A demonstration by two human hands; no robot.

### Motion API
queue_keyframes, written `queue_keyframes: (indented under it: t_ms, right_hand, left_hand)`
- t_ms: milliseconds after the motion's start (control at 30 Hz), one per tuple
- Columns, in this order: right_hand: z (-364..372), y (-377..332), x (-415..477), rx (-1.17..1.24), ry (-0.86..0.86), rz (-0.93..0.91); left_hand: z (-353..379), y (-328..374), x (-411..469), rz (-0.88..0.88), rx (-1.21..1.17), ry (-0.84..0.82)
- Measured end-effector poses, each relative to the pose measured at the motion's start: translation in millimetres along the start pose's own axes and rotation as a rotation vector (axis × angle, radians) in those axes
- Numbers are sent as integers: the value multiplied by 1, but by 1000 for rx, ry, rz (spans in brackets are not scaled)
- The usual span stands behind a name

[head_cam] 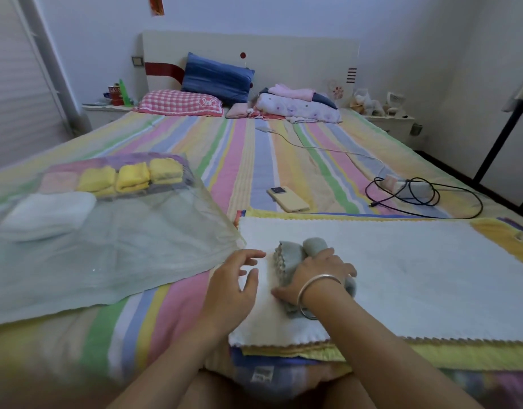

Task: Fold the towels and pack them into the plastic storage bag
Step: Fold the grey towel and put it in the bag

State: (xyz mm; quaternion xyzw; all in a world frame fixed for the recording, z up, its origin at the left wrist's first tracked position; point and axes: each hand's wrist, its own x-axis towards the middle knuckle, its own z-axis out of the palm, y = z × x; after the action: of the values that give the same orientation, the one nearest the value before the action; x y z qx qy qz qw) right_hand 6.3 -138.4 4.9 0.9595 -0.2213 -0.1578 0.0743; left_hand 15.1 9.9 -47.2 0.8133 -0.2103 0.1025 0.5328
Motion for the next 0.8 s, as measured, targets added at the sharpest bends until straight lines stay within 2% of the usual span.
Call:
queue_keyframes:
  t_ms: [100,267,400,567,800]
  right_hand:
    - [-2,-4,1,24,-5,2]
    - [5,22,8,297,0,-57]
    - [10,34,1,240,35,-78]
    - [23,20,-2,251,85,-16]
    - [28,38,4,352,92,-77]
  left_hand:
    - [-17,-6,-10,8,23,47]
    - [-47,-15,-20,-10,66,85]
    - [-58,-22,-26,-38,93,97]
    - [-64,-23,-33,-74,121,53]
    - [-79,-20,-38,-37,201,59]
